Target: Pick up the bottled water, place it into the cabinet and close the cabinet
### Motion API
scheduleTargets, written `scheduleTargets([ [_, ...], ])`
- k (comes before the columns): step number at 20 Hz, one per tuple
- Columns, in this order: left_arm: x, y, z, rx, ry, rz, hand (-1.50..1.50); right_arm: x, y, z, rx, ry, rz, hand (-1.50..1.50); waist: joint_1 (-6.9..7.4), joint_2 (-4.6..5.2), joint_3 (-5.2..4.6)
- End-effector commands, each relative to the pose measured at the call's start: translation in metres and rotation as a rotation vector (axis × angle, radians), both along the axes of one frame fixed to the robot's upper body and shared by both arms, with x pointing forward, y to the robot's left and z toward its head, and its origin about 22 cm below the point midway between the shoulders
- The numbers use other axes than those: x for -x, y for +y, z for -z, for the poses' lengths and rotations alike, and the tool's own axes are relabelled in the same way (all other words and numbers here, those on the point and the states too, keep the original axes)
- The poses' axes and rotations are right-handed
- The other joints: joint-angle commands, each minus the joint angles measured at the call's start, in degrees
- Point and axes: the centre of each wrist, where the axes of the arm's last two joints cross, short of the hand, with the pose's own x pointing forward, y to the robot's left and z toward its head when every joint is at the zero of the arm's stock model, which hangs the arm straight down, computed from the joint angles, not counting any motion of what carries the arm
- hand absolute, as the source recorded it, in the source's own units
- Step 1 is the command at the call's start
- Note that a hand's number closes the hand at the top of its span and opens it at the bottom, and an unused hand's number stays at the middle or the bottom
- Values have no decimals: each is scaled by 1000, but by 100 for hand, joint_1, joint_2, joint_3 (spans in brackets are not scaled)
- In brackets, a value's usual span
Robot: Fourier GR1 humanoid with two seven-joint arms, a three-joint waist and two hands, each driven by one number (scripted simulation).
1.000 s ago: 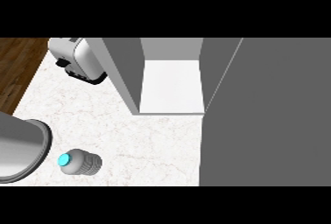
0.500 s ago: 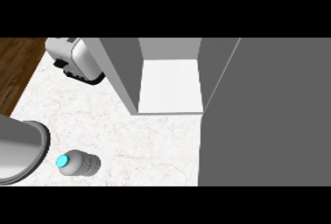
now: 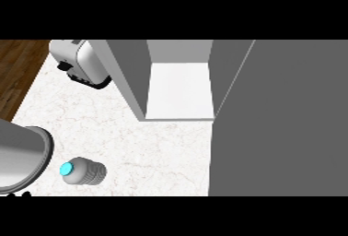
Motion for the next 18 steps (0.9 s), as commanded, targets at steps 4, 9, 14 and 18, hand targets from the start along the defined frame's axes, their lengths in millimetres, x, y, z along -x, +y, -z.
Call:
scheduleTargets([
  [4,-8,30,47,38,64,-10,-150,23,6,-48,-14,-65,-39,-150,-53,16,2],
  [9,-12,33,96,36,88,-2,-150,24,-3,-31,-11,-76,-25,-150,-22,21,6],
  [14,-39,44,117,65,61,-19,-150,38,0,-47,3,-63,-22,-150,-92,31,2],
  [18,-43,66,144,71,57,-35,-150,35,-6,-34,1,-65,-19,-150,-48,40,6],
])
